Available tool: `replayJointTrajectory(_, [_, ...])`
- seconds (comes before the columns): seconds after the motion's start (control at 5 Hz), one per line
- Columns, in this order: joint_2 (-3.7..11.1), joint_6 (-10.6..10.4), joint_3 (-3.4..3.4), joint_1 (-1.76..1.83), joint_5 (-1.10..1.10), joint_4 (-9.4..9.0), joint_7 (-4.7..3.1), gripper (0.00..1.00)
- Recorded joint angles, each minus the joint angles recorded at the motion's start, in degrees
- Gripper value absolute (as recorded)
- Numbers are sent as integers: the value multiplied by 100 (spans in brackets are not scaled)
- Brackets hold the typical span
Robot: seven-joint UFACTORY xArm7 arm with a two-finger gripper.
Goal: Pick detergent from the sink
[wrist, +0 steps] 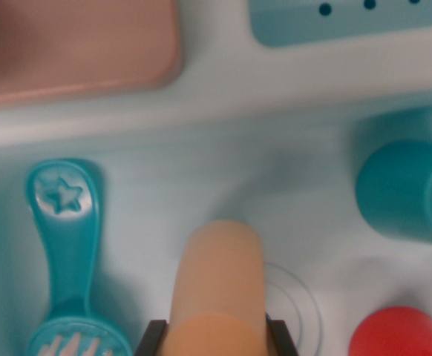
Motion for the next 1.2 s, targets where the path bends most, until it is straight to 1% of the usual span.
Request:
replayJointTrajectory(0.2, [0,0,0,0,0,0,0,100])
replayJointTrajectory(0.4, [-45,147,0,1,-6,102,6,100])
replayJointTrajectory(0.6, [-45,147,0,1,-6,102,6,100])
replayJointTrajectory(0.8, [-100,327,-1,2,-14,227,13,100])
replayJointTrajectory(1.0, [-100,327,-1,2,-14,227,13,100])
replayJointTrajectory(1.2, [-165,535,-1,3,-22,372,22,100])
